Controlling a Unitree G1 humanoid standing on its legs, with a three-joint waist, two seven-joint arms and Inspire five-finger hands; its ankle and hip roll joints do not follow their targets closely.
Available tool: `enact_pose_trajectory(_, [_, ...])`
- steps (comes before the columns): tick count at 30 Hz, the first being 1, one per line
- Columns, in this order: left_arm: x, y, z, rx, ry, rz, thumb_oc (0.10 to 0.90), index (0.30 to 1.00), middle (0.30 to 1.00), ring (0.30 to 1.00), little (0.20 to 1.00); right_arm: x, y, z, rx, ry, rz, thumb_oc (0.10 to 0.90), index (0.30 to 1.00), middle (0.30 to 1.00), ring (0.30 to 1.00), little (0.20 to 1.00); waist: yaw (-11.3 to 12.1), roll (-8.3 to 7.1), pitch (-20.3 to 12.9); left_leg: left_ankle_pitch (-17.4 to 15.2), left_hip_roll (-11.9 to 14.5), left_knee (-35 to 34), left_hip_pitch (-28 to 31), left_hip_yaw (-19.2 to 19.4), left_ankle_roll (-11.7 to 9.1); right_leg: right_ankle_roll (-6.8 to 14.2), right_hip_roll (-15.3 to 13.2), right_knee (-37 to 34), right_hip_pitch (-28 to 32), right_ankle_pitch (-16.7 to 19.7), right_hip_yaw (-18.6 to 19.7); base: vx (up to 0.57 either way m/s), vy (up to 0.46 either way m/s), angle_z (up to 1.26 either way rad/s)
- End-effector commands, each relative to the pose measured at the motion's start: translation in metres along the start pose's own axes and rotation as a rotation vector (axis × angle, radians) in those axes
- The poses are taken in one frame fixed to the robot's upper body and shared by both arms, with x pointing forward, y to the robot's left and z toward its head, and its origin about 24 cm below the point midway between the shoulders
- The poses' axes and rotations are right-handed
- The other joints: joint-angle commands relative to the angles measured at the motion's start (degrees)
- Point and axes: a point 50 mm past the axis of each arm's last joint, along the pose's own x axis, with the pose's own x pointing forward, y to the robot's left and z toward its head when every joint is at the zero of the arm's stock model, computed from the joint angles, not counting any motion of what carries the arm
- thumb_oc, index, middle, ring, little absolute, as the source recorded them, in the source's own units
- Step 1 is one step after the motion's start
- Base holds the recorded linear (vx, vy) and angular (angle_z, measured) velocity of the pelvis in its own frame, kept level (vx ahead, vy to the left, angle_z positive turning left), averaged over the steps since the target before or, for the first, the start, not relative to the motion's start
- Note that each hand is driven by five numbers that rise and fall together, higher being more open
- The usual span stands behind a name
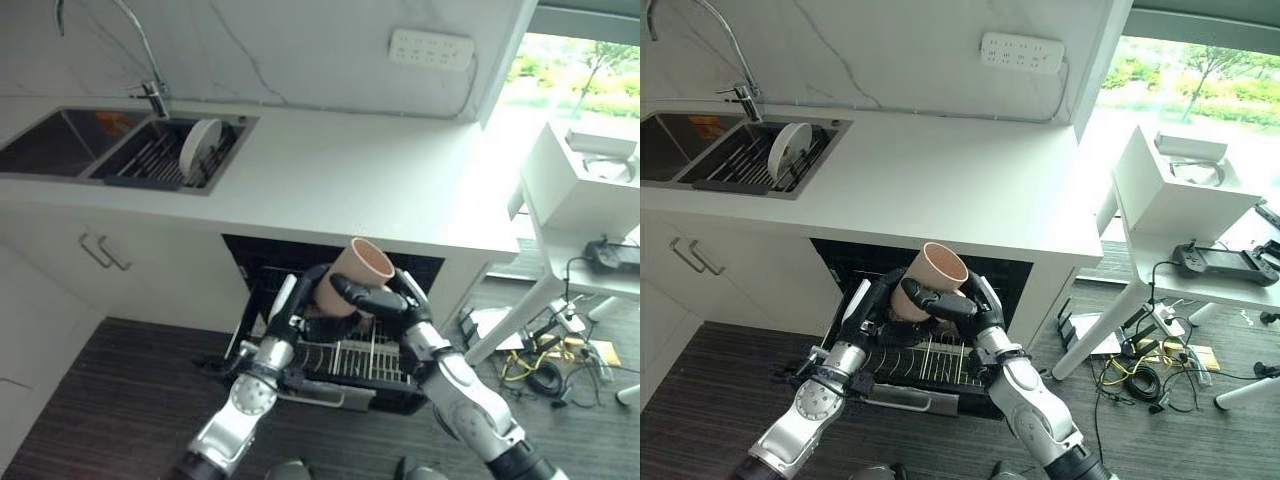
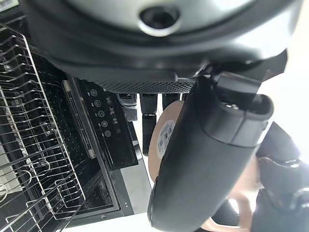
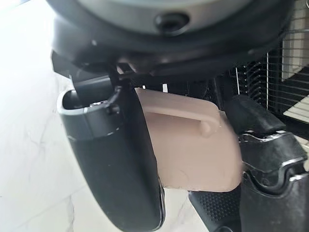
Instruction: Place the dishes in the dishwasher.
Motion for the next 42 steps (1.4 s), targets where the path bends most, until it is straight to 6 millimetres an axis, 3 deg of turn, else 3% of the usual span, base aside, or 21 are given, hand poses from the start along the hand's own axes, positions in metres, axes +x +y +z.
enact_pose_trajectory(1, [0.004, 0.071, 0.016, -0.061, -0.092, 0.363, 0.8, 0.9, 0.9, 0.9, 0.9, -0.009, -0.01, 0.103, 0.074, -0.598, -0.043, 0.4, 0.3, 0.3, 0.3, 0.3, 1.41, -0.65, -2.33, -0.64, 2.78, -3.77, 4.43, -1.53, -3.85, 6.15, -4.64, 1.7, 4.13, -4.35, 0.6, 0.03, 0.012, 0.06])
enact_pose_trajectory(11, [-0.012, 0.112, 0.014, -0.112, -0.099, 0.628, 0.8, 0.9, 0.9, 0.9, 0.9, -0.016, -0.028, 0.112, 0.083, -0.662, -0.137, 0.4, 0.3, 0.3, 0.3, 0.3, 1.33, -0.59, -2.48, -0.55, 2.53, -3.77, 4.36, -1.96, -3.87, 6.03, -4.78, 1.7, 4.34, -4.59, 0.49, 0.02, 0.01, 0.06])
enact_pose_trajectory(14, [-0.024, 0.125, 0.002, -0.333, -0.098, 0.795, 0.8, 0.9, 0.9, 0.9, 0.9, -0.019, -0.034, 0.113, 0.121, -0.679, -0.186, 0.4, 0.3, 0.3, 0.3, 0.3, 1.24, -0.73, -2.78, -0.62, 2.49, -3.77, 4.42, -2.06, -3.85, 5.87, -4.63, 1.7, 4.37, -4.85, 0.81, 0.03, 0.007, 0.0])
enact_pose_trajectory(17, [-0.027, 0.124, -0.002, -0.495, -0.114, 0.817, 0.8, 0.9, 0.9, 0.9, 0.9, -0.02, -0.038, 0.112, 0.146, -0.678, -0.196, 0.4, 0.3, 0.3, 0.3, 0.3, 1.12, -0.88, -2.83, -0.62, 2.5, -3.77, 4.39, -2.03, -3.8, 5.8, -4.54, 1.7, 4.37, -4.9, 0.88, 0.0, 0.0, 0.0])
enact_pose_trajectory(18, [-0.028, 0.12, -0.007, -0.666, -0.124, 0.832, 0.8, 0.9, 0.9, 0.9, 0.9, -0.019, -0.039, 0.11, 0.172, -0.674, -0.199, 0.4, 0.3, 0.3, 0.3, 0.3, 1.13, -0.97, -2.83, -0.6, 2.53, -3.77, 4.39, -2.03, -3.78, 5.75, -4.5, 1.7, 4.41, -4.9, 0.85, 0.0, 0.0, 0.0])
enact_pose_trajectory(19, [-0.028, 0.119, -0.009, -0.7, -0.124, 0.831, 0.8, 0.9, 0.9, 0.9, 0.9, -0.019, -0.039, 0.11, 0.179, -0.672, -0.199, 0.4, 0.3, 0.3, 0.3, 0.3, 1.12, -0.95, -2.83, -0.61, 2.55, -3.77, 4.41, -2.02, -3.78, 5.74, -4.49, 1.7, 4.43, -4.89, 0.86, 0.0, 0.0, 0.0])
enact_pose_trajectory(20, [-0.027, 0.107, -0.02, -0.96, -0.132, 0.815, 0.8, 0.9, 0.9, 0.9, 0.9, -0.017, -0.04, 0.106, 0.231, -0.659, -0.194, 0.4, 0.3, 0.3, 0.3, 0.3, 0.98, -1.14, -2.85, -0.59, 2.6, -3.77, 4.42, -2.03, -3.79, 5.71, -4.46, 1.7, 4.45, -4.87, 0.89, 0.0, 0.0, 0.0])
enact_pose_trajectory(27, [-0.022, 0.079, -0.028, -1.375, -0.193, 0.686, 0.8, 0.9, 0.9, 0.9, 0.9, -0.015, -0.04, 0.103, 0.376, -0.63, -0.152, 0.4, 0.3, 0.3, 0.3, 0.3, 0.49, -1.22, -2.77, -0.6, 2.78, -3.77, 4.53, -1.83, -3.7, 5.71, -4.23, 1.7, 4.31, -4.76, 1.24, 0.0, 0.0, 0.0])
enact_pose_trajectory(33, [-0.018, 0.078, -0.02, -1.362, -0.236, 0.616, 0.8, 0.9, 0.9, 0.9, 0.9, -0.015, -0.038, 0.098, 0.476, -0.602, -0.102, 0.4, 0.3, 0.3, 0.3, 0.3, 0.1, -1.27, -2.97, -0.6, 2.92, -3.77, 4.76, -1.61, -3.71, 5.73, -4.01, 1.7, 4.2, -4.73, 1.64, 0.0, 0.0, 0.0])
enact_pose_trajectory(42, [-0.011, 0.089, 0.006, -1.093, -0.28, 0.478, 0.8, 0.9, 0.9, 0.9, 0.9, -0.017, -0.042, 0.095, 0.495, -0.591, -0.085, 0.4, 0.3, 0.3, 0.3, 0.3, -0.15, -1.55, -2.95, -0.67, 3.01, -3.77, 5.07, -1.44, -3.76, 5.8, -4.05, 1.7, 4.25, -4.57, 1.46, 0.0, 0.0, 0.0])
